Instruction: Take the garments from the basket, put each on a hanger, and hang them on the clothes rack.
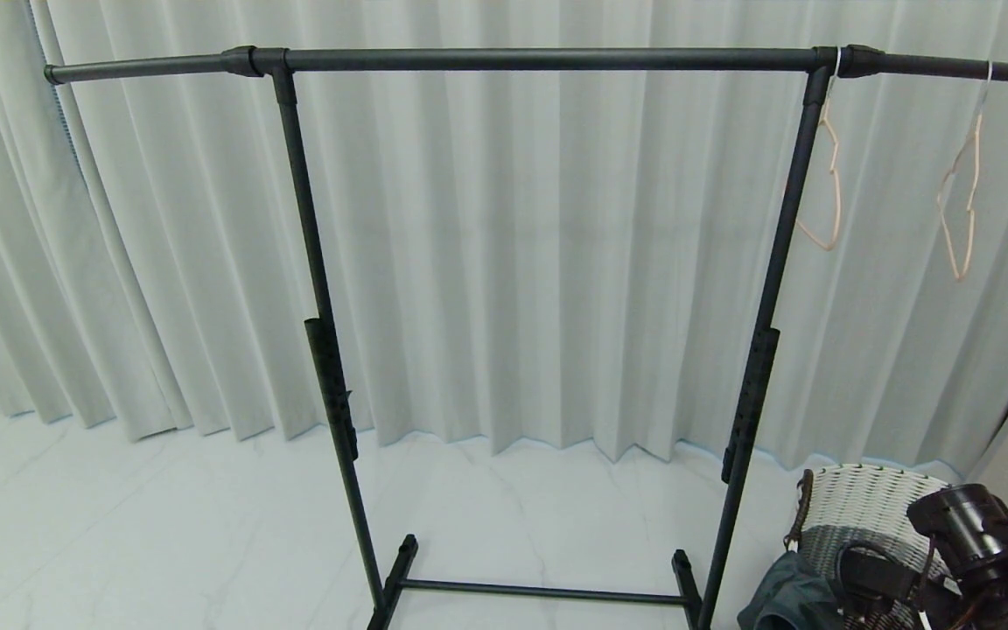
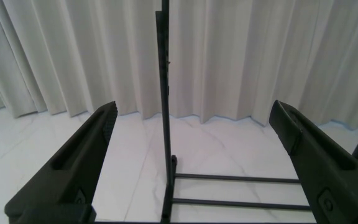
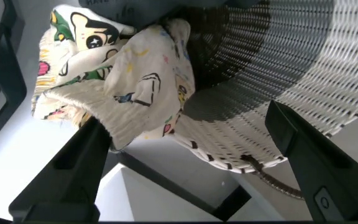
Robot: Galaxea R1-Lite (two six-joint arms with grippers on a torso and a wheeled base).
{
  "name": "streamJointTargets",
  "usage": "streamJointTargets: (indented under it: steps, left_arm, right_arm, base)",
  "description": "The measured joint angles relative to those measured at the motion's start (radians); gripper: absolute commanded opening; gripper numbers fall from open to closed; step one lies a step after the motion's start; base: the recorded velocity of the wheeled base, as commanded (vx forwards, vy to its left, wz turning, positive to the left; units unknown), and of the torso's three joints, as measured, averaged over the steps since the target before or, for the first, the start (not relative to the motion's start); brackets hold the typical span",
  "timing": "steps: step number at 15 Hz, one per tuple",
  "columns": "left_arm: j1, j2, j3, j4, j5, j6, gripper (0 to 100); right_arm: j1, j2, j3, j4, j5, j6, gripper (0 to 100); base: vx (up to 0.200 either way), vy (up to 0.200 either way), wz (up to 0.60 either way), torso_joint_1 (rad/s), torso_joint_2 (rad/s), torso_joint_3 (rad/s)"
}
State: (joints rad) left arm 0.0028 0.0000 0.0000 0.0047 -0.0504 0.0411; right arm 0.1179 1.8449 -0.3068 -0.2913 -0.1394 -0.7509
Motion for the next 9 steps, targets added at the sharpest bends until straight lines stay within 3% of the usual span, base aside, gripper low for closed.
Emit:
streamJointTargets:
  steps: [2,3,6,9]
  left_arm:
    - [0.000,0.000,0.000,0.000,0.000,0.000,100]
    - [0.000,0.000,0.000,0.000,0.000,0.000,100]
    - [0.000,0.000,0.000,0.000,0.000,0.000,100]
    - [0.000,0.000,0.000,0.000,0.000,0.000,100]
  right_arm:
    - [0.000,0.006,0.000,-0.001,0.000,0.000,100]
    - [0.000,0.007,0.000,-0.001,0.000,0.000,0]
    - [0.001,0.008,0.018,-0.037,0.000,0.000,0]
    - [0.005,-0.011,0.103,-0.131,-0.011,0.000,0]
  base:
    - [0.000,0.000,0.00,0.000,0.00,0.000]
    - [0.000,0.000,0.00,0.000,0.00,0.000]
    - [0.000,0.000,0.00,0.000,0.00,0.000]
    - [0.000,0.000,0.00,0.000,0.00,0.000]
